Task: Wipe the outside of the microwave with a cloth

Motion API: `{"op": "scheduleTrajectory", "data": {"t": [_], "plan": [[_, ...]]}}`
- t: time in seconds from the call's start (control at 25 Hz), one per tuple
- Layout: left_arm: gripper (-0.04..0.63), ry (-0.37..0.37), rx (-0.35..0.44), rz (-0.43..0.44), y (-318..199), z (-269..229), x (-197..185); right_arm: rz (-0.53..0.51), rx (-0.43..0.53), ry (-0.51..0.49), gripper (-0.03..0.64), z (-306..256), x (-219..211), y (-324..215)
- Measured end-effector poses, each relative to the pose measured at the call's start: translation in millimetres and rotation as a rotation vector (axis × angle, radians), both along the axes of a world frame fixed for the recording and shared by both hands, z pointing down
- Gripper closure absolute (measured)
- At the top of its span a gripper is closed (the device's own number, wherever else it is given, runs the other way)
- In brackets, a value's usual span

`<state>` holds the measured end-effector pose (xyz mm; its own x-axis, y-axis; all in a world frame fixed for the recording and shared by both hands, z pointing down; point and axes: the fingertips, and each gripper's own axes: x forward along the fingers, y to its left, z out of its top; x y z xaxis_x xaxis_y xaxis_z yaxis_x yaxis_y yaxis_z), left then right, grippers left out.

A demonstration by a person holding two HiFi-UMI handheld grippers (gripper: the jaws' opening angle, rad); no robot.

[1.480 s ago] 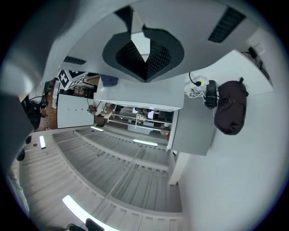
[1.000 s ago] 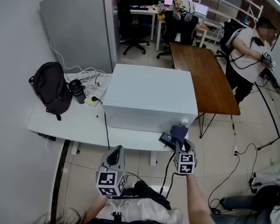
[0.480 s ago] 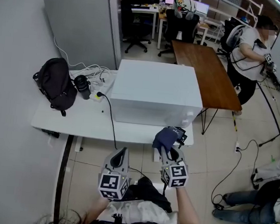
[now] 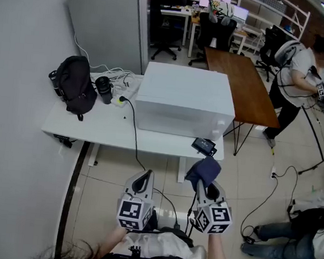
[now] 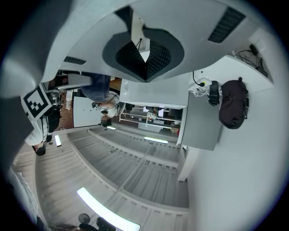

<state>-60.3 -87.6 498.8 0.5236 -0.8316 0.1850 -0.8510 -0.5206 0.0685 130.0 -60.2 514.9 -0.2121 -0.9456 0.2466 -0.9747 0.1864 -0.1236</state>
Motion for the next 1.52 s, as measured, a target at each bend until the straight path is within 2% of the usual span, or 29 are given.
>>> {"op": "scheduleTrajectory", "data": {"t": [0.16, 0.36, 0.52, 0.6, 0.76, 1.08, 1.24, 1.52], "plan": [[0.603, 0.014, 0.019, -0.028, 30, -5, 11, -0.026, 0.015, 0.003, 0.532, -7, 11, 38], [0.603, 0.037, 0.025, -0.039, 85, -15, 32, -0.015, 0.031, -0.146, 0.532, -17, 25, 73], [0.603, 0.071, 0.000, -0.039, 118, -15, 40, -0.040, 0.041, -0.125, 0.534, -19, 22, 94], [0.603, 0.058, 0.013, -0.042, 129, -19, 39, -0.053, 0.038, -0.126, 0.533, -20, 17, 107], [0.603, 0.041, 0.013, -0.058, 143, -18, 32, -0.074, 0.030, -0.130, 0.534, -20, 1, 132], [0.603, 0.056, 0.003, 0.009, 170, -21, 26, -0.087, 0.014, -0.154, 0.534, -20, -37, 166], [0.602, 0.015, 0.002, 0.012, 174, -14, 8, -0.093, 0.013, -0.146, 0.535, -17, -58, 172], [0.603, 0.024, -0.022, 0.016, 178, -6, 3, -0.085, -0.015, -0.155, 0.535, -9, -64, 181]]}}
